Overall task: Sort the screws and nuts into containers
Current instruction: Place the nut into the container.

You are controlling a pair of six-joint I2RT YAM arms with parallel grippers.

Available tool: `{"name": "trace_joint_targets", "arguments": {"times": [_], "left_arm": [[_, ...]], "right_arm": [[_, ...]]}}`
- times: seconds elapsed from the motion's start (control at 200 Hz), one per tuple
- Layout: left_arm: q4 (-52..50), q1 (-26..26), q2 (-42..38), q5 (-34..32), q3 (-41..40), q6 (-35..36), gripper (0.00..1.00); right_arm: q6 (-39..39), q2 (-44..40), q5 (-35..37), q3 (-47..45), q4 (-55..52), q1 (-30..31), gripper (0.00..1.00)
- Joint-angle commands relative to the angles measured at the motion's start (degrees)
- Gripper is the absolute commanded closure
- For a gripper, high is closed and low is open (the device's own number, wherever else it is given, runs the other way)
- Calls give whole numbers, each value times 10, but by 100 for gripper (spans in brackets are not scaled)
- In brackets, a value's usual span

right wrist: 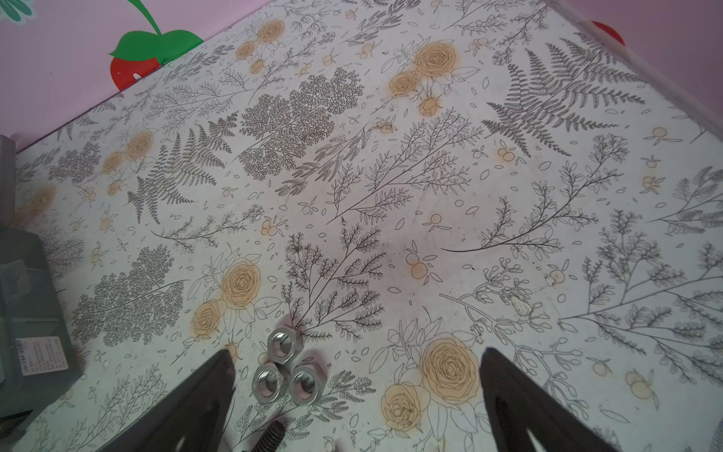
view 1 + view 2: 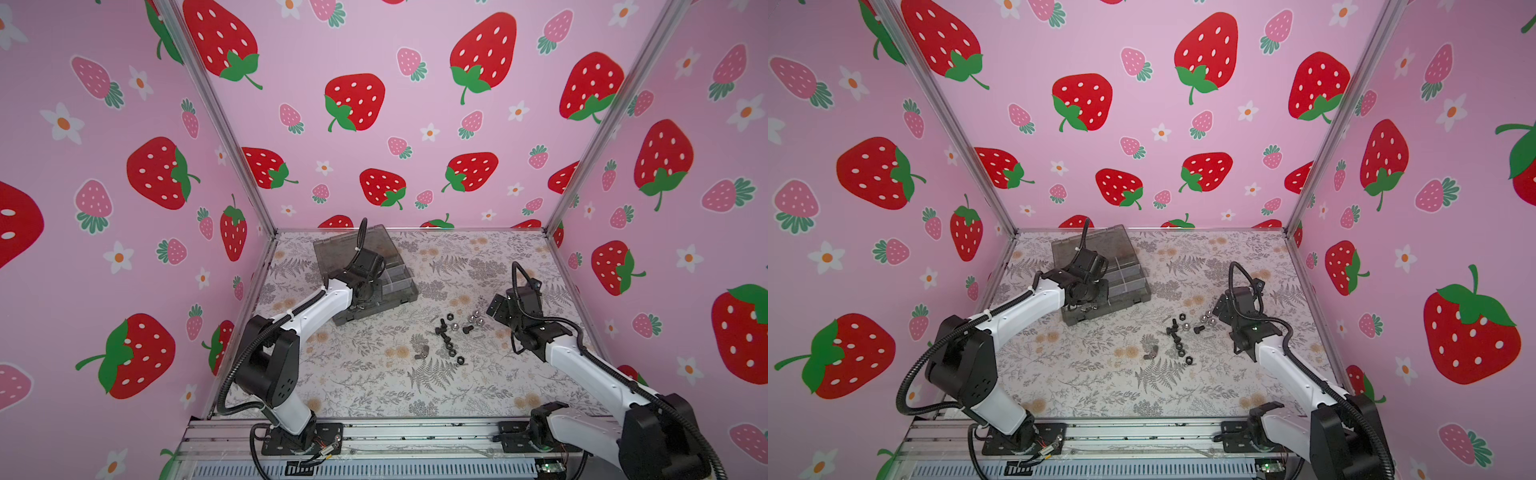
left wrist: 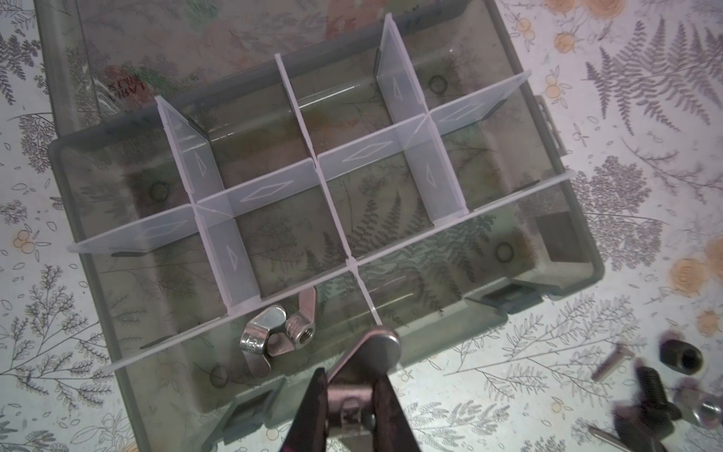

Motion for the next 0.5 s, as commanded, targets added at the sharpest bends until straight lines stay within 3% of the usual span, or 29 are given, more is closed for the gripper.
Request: {"name": "trace_joint_targets", "arguments": {"times": [0.0, 0.375, 0.495], "left_arm": [[-13, 13, 21, -2, 28, 18, 91], [-9, 17, 72, -5, 31, 27, 84], [-6, 16, 70, -2, 27, 28, 76]], "right_arm": [[9, -1, 3, 14, 0, 3, 0], [-3, 6, 10, 22, 2, 3, 0], [-1, 1, 11, 18, 1, 3, 0]]}}
